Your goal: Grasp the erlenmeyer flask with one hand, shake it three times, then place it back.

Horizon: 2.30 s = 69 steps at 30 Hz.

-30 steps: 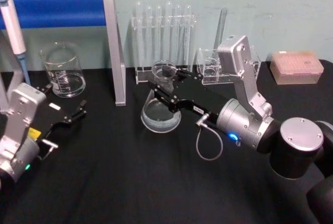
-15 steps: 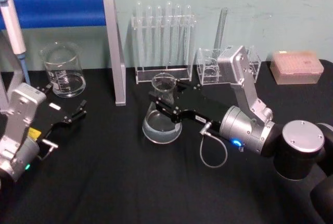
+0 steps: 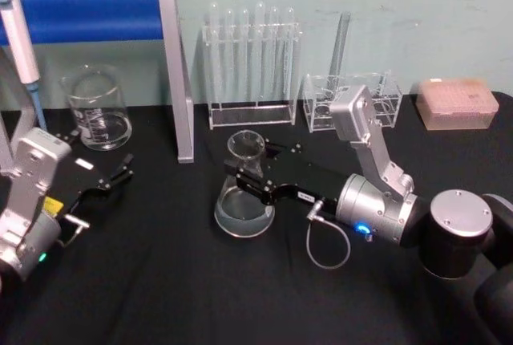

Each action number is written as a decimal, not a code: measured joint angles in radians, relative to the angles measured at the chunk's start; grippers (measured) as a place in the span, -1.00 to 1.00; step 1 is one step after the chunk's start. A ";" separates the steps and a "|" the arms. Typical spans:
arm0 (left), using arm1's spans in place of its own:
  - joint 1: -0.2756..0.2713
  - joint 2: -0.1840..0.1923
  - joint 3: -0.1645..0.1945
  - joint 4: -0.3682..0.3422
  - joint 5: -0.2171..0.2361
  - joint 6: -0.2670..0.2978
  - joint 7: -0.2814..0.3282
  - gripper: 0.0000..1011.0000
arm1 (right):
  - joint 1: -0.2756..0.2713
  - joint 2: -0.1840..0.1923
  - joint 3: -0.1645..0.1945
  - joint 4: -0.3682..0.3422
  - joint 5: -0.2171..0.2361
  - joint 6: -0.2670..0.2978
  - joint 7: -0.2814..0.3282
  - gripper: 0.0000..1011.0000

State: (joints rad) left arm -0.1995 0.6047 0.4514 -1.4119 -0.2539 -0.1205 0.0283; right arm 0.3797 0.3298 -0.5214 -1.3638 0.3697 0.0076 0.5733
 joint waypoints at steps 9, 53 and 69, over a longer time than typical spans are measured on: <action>0.000 0.000 0.000 0.000 0.000 0.000 0.000 0.98 | 0.014 0.006 -0.020 0.026 0.015 -0.019 0.019 -0.11; 0.000 0.000 0.000 0.000 0.000 0.000 0.000 0.98 | 0.023 0.027 -0.055 0.057 0.037 -0.018 0.040 -0.11; 0.000 0.000 0.000 0.000 0.000 0.000 0.000 0.98 | 0.020 0.032 -0.056 0.057 0.039 -0.006 0.036 -0.11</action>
State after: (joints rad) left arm -0.1995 0.6047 0.4514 -1.4120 -0.2539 -0.1205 0.0283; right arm 0.3993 0.3623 -0.5778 -1.3073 0.4088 0.0014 0.6097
